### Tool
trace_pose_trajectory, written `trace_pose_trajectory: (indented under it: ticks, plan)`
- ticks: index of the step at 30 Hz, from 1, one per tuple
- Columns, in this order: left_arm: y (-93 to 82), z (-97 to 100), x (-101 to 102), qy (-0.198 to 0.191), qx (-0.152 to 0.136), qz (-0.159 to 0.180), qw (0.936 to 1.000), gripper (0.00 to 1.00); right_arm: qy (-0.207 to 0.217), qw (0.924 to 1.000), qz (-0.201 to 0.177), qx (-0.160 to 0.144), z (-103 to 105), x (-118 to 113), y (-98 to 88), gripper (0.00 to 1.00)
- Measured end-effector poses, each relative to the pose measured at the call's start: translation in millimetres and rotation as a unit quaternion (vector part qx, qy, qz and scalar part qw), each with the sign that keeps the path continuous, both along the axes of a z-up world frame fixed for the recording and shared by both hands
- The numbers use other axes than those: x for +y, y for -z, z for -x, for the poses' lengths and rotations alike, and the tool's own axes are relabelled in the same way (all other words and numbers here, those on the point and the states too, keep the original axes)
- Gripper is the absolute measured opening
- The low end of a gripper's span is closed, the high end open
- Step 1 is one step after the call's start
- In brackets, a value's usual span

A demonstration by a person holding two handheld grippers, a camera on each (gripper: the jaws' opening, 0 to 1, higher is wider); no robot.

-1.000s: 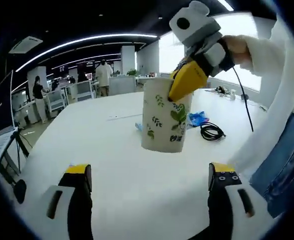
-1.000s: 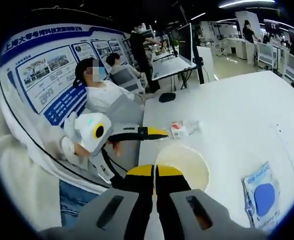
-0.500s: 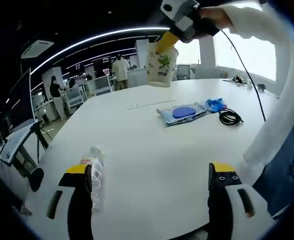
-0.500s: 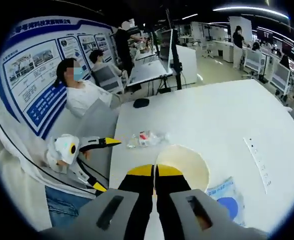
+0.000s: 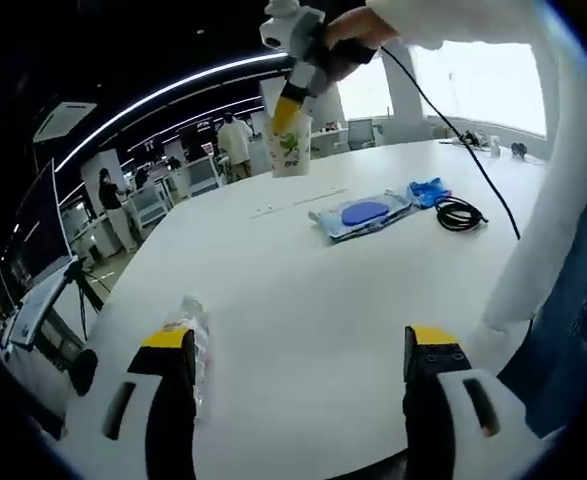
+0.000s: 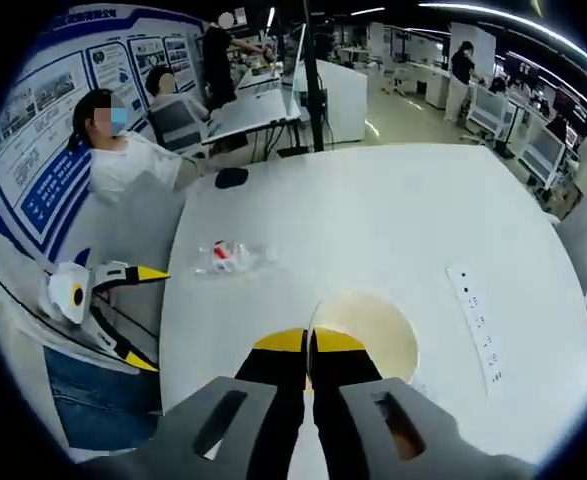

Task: Arrange the tabletop items into an orderly group along one side of the table until the central work area is clear of visible clutter.

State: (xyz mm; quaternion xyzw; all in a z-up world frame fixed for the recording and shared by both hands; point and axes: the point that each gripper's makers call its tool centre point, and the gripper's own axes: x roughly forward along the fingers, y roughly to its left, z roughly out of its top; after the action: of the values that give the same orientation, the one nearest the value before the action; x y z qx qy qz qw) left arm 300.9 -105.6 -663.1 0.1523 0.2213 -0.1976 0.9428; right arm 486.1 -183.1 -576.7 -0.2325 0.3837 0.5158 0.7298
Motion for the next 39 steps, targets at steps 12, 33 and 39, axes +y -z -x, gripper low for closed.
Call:
trace_pose_trajectory:
  ticks: [12, 33, 39]
  plan:
    - [7.5, 1.8, -1, 0.006, 0.013, -0.023, 0.9996, 0.82, 0.042, 0.9987, 0.027, 0.007, -42, -11, 56.1, 0.0]
    - [24.0, 6.7, -2, 0.007, 0.052, -0.027, 0.9982, 0.81, 0.036, 0.9964, 0.075, 0.014, -51, -16, 123.0, 0.0]
    - [26.8, 8.1, -2, 0.008, 0.059, -0.03, 0.9978, 0.78, 0.038, 0.996, 0.078, 0.02, -48, -19, 132.9, 0.0]
